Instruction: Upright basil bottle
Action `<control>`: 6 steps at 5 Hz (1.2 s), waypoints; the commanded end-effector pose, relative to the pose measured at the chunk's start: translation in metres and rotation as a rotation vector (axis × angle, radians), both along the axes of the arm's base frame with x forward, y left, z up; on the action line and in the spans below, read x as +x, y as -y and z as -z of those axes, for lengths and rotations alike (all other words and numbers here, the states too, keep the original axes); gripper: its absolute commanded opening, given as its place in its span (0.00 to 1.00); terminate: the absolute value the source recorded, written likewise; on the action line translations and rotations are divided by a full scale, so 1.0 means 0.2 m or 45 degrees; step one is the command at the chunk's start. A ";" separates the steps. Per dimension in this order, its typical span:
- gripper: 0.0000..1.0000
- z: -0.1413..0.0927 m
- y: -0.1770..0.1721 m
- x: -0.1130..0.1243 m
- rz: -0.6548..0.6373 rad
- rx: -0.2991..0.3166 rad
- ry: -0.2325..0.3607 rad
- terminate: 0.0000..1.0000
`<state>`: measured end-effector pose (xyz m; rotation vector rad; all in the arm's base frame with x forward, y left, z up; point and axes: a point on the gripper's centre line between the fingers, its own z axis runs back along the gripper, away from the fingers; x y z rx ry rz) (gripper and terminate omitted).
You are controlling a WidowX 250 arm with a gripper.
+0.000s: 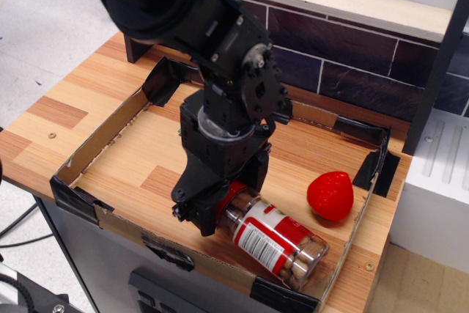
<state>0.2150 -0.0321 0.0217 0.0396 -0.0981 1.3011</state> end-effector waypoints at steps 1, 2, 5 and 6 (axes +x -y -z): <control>0.00 -0.24 -0.02 0.08 -0.073 0.047 0.195 0.00; 0.00 -0.30 -0.05 0.11 -0.069 0.094 0.203 0.00; 0.00 -0.40 -0.15 0.12 -0.016 0.417 0.310 0.00; 0.00 -0.46 -0.18 0.13 -0.061 0.501 0.413 0.00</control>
